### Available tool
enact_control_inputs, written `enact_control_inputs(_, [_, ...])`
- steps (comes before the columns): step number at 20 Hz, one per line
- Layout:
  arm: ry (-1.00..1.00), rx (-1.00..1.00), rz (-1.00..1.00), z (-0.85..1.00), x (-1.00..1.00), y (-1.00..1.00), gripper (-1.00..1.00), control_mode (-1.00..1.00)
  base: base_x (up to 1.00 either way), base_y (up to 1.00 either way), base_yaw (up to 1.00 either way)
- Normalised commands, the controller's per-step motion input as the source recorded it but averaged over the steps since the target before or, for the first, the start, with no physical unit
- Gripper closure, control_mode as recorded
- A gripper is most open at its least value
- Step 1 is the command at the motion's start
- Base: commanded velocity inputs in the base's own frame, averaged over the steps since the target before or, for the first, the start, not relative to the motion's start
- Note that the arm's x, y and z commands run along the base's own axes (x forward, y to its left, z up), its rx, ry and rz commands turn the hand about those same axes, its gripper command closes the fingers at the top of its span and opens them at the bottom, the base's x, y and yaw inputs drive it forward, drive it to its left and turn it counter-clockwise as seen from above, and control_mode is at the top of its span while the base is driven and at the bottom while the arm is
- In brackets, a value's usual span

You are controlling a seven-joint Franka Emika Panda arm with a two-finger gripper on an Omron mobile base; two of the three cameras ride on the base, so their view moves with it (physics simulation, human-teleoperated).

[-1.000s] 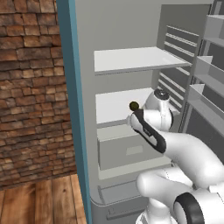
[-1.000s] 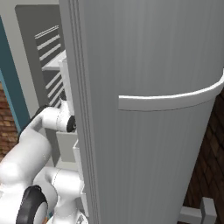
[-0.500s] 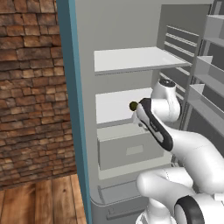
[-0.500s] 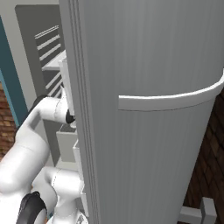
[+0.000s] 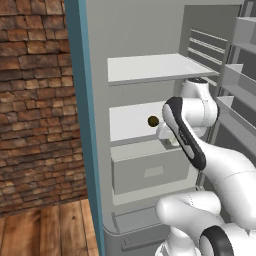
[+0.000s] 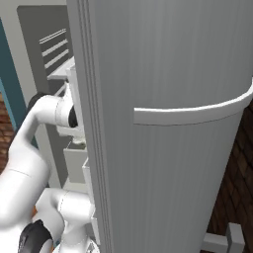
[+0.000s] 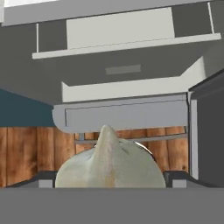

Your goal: Retrieve the bottle and the shaker from the cabinet and place them next to the mixing bowl on the counter. Then add garlic from the fridge to the mixing bowl.

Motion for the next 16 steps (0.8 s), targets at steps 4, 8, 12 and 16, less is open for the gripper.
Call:
enact_control_inputs(4, [0.08, 0.00, 0.00, 0.45, -0.62, 0.00, 1.00, -1.00, 0.00, 0.00, 0.00])
enact_control_inputs(8, [0.06, 0.00, 0.00, 0.35, -0.73, 0.00, 1.00, -1.00, 0.00, 0.00, 0.00])
enact_control_inputs(12, [0.04, 0.00, 0.00, 0.35, -0.71, -0.04, 1.00, -1.00, 0.00, 0.00, 0.00])
enact_control_inputs(16, [0.02, -0.01, 0.00, 0.40, -0.57, 0.00, 1.00, -1.00, 0.00, 0.00, 0.00])
